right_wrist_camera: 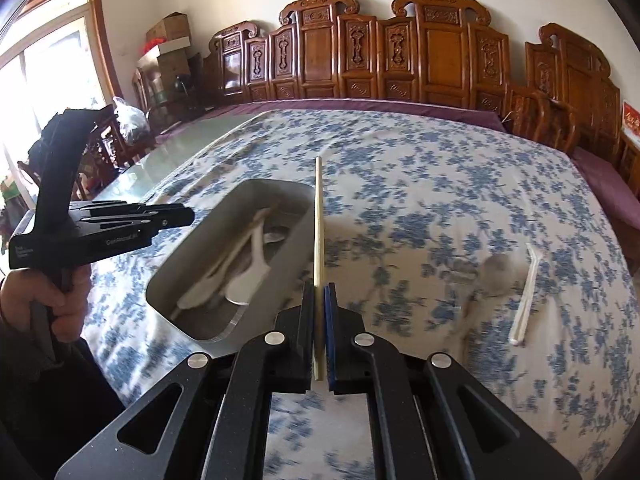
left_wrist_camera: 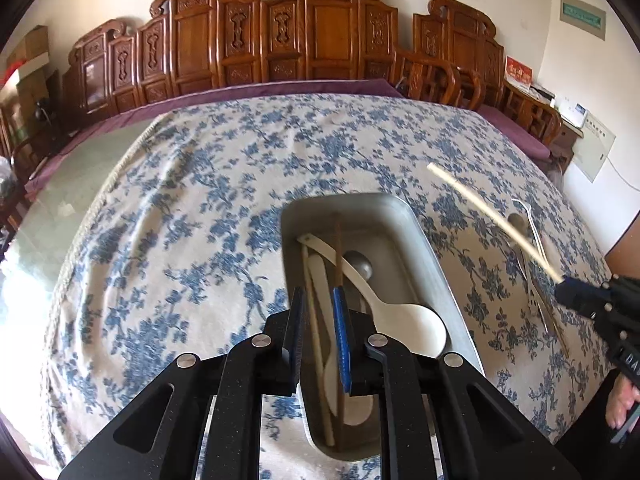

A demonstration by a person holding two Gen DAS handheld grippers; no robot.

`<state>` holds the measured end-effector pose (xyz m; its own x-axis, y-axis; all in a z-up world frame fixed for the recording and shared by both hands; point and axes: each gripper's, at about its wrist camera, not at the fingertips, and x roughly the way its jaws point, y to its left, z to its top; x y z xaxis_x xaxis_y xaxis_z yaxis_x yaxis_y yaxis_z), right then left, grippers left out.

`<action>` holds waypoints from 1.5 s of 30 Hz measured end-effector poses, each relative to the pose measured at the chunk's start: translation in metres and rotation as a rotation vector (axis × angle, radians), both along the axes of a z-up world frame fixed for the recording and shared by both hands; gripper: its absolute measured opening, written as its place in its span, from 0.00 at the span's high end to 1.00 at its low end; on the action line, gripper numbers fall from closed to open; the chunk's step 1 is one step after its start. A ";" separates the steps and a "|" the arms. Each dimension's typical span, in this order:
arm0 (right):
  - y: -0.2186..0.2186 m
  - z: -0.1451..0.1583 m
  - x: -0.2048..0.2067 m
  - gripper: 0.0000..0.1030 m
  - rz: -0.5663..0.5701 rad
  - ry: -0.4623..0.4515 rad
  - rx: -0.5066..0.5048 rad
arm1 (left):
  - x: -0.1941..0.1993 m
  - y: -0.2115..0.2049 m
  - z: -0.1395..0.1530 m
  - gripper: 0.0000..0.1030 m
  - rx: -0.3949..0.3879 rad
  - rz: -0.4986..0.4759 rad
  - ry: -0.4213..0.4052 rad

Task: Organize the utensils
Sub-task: 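Lower the chopstick into the grey tray and open the left tool while the right tool holds its chopstick, then lower the chopstick into the grey tray and open the right tool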

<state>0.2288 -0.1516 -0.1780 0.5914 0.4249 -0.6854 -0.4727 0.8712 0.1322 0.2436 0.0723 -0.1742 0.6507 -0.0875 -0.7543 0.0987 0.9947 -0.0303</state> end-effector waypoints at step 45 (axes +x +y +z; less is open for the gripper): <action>0.089 -0.033 0.020 0.78 0.074 0.144 0.077 | -0.001 0.025 0.016 0.88 -0.021 0.049 -0.031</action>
<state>0.2485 -0.0624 -0.2106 0.4547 0.5181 -0.7245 -0.5067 0.8194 0.2680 0.2425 0.0977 -0.1582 0.6780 -0.0707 -0.7317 0.0513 0.9975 -0.0488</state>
